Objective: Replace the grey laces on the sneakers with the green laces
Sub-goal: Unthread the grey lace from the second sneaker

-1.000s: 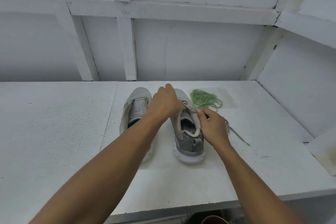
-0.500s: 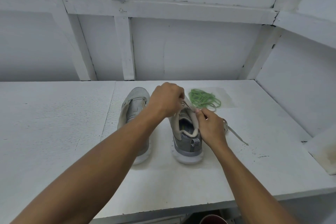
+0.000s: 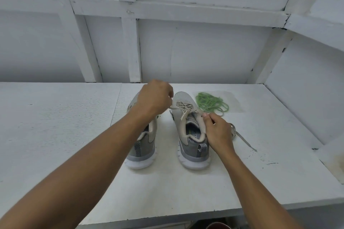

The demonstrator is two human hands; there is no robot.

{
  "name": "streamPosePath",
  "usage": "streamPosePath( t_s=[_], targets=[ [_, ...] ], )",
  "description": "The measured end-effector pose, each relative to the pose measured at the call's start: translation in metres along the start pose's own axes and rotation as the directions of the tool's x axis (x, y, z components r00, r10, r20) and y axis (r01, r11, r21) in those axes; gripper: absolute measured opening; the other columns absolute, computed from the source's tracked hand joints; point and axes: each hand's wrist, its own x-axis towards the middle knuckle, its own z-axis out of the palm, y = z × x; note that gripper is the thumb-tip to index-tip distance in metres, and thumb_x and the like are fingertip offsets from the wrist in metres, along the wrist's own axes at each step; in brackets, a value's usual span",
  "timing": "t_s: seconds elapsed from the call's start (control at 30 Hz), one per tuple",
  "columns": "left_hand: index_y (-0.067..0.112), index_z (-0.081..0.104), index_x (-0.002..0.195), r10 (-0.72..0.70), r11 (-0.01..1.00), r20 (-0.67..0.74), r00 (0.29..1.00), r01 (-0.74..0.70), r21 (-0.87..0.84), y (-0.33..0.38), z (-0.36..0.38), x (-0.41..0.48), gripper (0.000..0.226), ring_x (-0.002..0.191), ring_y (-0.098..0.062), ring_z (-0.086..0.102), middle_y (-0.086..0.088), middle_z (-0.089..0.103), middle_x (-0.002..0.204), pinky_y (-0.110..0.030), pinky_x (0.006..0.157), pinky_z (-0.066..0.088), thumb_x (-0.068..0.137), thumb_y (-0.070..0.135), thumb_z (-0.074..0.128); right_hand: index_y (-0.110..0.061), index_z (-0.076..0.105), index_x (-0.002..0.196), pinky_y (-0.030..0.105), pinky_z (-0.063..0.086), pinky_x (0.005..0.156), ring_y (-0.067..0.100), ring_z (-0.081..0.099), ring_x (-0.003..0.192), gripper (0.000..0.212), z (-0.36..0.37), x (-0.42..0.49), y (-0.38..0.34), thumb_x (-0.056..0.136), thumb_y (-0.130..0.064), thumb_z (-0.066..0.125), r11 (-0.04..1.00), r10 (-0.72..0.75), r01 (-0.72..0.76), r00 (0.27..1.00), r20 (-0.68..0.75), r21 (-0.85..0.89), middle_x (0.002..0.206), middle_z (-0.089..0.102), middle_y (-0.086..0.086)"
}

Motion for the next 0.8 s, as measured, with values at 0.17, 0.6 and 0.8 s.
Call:
streamPosePath(
  t_s=[0.17, 0.6, 0.8],
  targets=[
    [0.019, 0.067, 0.118, 0.036, 0.999, 0.063, 0.997, -0.037, 0.017, 0.013, 0.015, -0.013, 0.029, 0.114, -0.028, 0.05, -0.007, 0.062, 0.118, -0.036, 0.092, 0.043, 0.093, 0.026, 0.053, 0.0, 0.054, 0.074, 0.019, 0.031, 0.053, 0.012, 0.038, 0.056, 0.043, 0.0, 0.0, 0.0, 0.1, -0.034, 0.049, 1.0, -0.004, 0.004, 1.0, 0.003, 0.007, 0.058, 0.047, 0.0],
    [0.01, 0.052, 0.106, -0.238, 0.885, -0.085, 0.968, 0.179, -0.43, 0.045, 0.072, -0.055, 0.028, 0.098, -0.031, 0.055, -0.012, 0.06, 0.104, -0.042, 0.081, 0.044, 0.1, 0.036, 0.045, -0.008, 0.058, 0.075, 0.016, 0.035, 0.056, 0.012, 0.046, 0.061, 0.042, -0.004, 0.003, 0.0, 0.099, -0.04, 0.048, 0.999, -0.036, 0.038, 0.997, 0.068, -0.024, 0.067, 0.059, 0.004],
    [0.014, 0.048, 0.114, -0.298, 0.814, -0.111, 0.948, 0.191, -0.548, 0.047, 0.076, -0.059, 0.025, 0.097, -0.03, 0.057, -0.01, 0.063, 0.102, -0.041, 0.078, 0.045, 0.102, 0.034, 0.041, -0.014, 0.06, 0.075, 0.019, 0.037, 0.055, 0.007, 0.05, 0.061, 0.04, -0.015, 0.008, -0.012, 0.095, -0.048, 0.053, 0.977, -0.047, 0.074, 0.99, 0.133, -0.199, 0.067, 0.06, -0.004]
  ],
)
